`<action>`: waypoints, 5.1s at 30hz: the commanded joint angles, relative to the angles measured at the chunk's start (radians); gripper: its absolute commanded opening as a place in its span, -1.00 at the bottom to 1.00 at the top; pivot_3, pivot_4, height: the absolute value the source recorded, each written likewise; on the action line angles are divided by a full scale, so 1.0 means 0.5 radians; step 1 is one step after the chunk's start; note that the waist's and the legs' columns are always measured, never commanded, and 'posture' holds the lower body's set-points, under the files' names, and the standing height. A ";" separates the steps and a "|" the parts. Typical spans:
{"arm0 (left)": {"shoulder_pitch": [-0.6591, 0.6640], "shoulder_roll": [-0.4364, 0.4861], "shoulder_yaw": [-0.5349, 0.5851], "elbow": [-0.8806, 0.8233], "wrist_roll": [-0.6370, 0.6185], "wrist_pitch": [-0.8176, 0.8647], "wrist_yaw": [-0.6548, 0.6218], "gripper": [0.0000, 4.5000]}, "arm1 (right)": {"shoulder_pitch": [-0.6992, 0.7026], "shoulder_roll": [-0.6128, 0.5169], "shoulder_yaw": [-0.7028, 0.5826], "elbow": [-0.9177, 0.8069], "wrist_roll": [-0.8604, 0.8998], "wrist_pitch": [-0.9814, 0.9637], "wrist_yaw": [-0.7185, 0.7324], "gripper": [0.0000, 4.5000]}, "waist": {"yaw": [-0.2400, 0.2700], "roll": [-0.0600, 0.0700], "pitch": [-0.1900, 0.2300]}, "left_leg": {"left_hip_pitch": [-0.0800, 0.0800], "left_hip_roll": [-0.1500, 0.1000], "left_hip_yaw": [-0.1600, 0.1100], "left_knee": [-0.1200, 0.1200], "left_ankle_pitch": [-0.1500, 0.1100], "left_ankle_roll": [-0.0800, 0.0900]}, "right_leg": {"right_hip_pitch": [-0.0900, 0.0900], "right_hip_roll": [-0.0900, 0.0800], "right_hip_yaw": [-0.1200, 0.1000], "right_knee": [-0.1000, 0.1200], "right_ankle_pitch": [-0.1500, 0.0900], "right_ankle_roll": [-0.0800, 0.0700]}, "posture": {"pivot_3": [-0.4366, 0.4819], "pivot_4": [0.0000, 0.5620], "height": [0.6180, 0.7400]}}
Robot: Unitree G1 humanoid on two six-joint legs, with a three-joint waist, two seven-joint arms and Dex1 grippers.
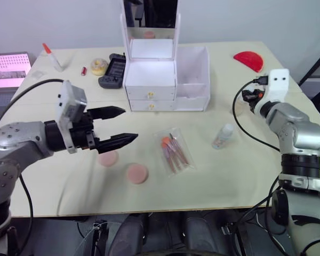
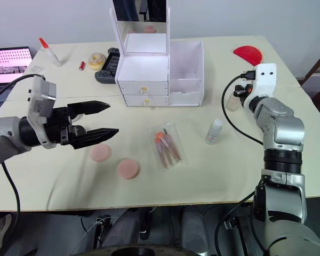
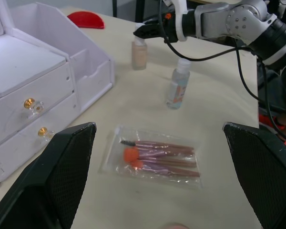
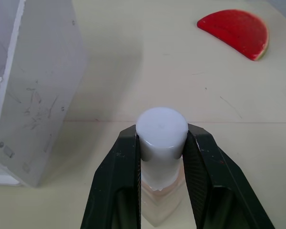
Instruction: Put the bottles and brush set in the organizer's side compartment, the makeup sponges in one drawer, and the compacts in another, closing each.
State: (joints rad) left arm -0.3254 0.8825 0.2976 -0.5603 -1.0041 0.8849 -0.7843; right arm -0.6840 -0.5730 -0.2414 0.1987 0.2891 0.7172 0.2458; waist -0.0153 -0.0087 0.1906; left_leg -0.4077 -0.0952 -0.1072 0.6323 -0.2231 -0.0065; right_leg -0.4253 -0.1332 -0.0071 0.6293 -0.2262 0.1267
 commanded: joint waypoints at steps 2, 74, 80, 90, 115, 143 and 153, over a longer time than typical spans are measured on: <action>-0.024 0.017 0.009 -0.006 -0.003 -0.041 -0.010 1.00 | -0.116 -0.057 -0.011 -0.233 0.043 -0.011 0.105 -0.69 | -0.001 0.000 0.000 | 0.000 0.000 0.000 0.000 0.000 0.000 | 0.000 0.000 0.000 0.000 0.000 0.000 | -0.05 -0.47 0.97; 0.560 0.301 0.406 0.250 0.330 -0.214 -0.219 1.00 | -0.117 -0.323 -0.122 -0.600 0.352 0.117 0.977 0.98 | 0.015 0.001 0.001 | -0.001 0.004 0.001 -0.007 0.001 -0.003 | -0.005 0.004 0.000 -0.002 0.001 -0.003 | -0.05 -0.47 0.97; 0.820 0.275 0.721 0.848 0.642 -0.518 -0.304 1.00 | 0.649 -0.717 -0.567 -0.606 0.388 -0.204 1.440 0.98 | 0.008 0.000 0.001 | -0.001 0.008 0.009 -0.004 -0.001 -0.001 | -0.001 0.002 0.000 -0.009 -0.001 -0.013 | -0.05 -0.47 0.97; 0.851 0.292 0.903 1.843 1.016 -1.142 -0.354 1.00 | 1.435 -0.851 -1.064 -0.155 0.274 -0.679 1.678 0.98 | 0.008 -0.002 -0.001 | 0.000 0.013 0.019 -0.006 -0.005 -0.003 | -0.001 -0.001 0.003 -0.019 0.002 -0.013 | -0.05 -0.47 0.97; 0.668 0.124 0.469 0.818 0.748 -0.710 -0.411 1.00 | 1.368 -0.792 -0.834 -0.621 0.528 -0.468 1.442 0.98 | 0.009 -0.002 -0.001 | -0.001 0.013 0.019 -0.005 -0.003 -0.001 | -0.001 -0.001 0.004 -0.021 0.007 -0.010 | -0.05 -0.47 0.97; 0.166 0.024 -0.074 -0.014 0.191 -0.217 -0.209 1.00 | 0.854 -0.547 -0.072 -1.062 0.683 0.079 1.051 0.98 | 0.015 -0.004 0.000 | -0.002 0.012 0.020 -0.002 -0.002 0.001 | -0.001 0.003 0.005 -0.021 0.011 -0.006 | -0.05 -0.47 0.97; 0.151 0.025 -0.089 0.013 0.212 -0.233 -0.217 1.00 | 0.907 -0.543 -0.074 -1.066 0.670 0.091 1.027 0.44 | 0.014 -0.004 0.000 | -0.001 0.012 0.021 -0.002 -0.002 0.001 | -0.001 0.003 0.005 -0.021 0.011 -0.006 | -0.05 -0.47 0.97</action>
State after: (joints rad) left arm -0.2397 0.8899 0.2484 -0.5423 -0.8947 0.7796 -0.8904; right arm -0.2301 -0.8450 -0.2510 -0.3048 0.6124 0.7679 0.7613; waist -0.0085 -0.0105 0.1905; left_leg -0.4085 -0.0891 -0.0968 0.6314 -0.2242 -0.0059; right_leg -0.4256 -0.1317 -0.0047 0.6188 -0.2209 0.1238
